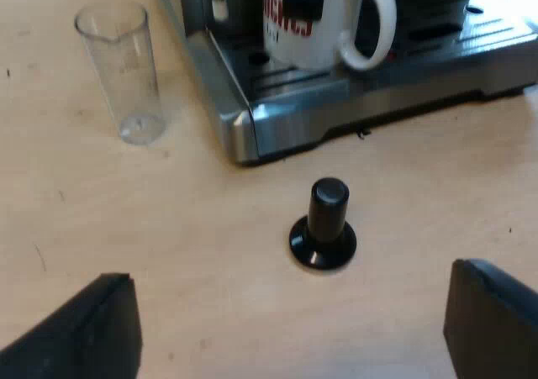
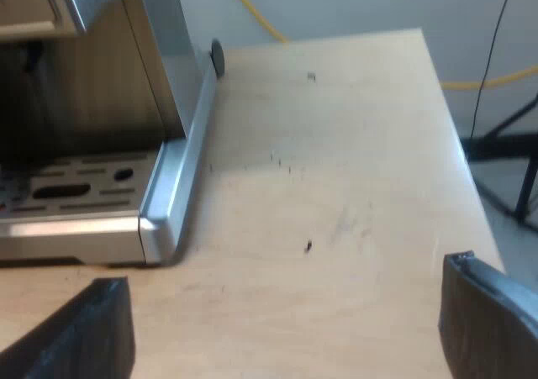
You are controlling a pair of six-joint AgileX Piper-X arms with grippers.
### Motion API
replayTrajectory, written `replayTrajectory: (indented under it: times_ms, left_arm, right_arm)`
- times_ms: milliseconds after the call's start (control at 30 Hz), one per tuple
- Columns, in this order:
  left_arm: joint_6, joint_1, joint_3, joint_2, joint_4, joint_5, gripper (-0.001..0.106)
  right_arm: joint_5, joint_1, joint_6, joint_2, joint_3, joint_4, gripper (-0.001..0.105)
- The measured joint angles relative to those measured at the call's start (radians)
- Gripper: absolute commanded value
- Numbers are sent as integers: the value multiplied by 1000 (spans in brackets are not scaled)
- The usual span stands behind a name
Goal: Place mug into machine
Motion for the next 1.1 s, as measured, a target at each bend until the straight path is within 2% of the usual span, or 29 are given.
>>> replayTrajectory:
  times_ms: [300,767,1100]
  left_arm:
    - [0,0,0,2,-22,-1,81]
    - [0,0,0,2,-22,-1,81]
    - [0,0,0,2,-22,-1,81]
  right_arm:
    - [0,0,5,0,83,-7,79]
    - [0,-4,5,0,85,-16,79]
    - [0,-136,5,0,85,-16,79]
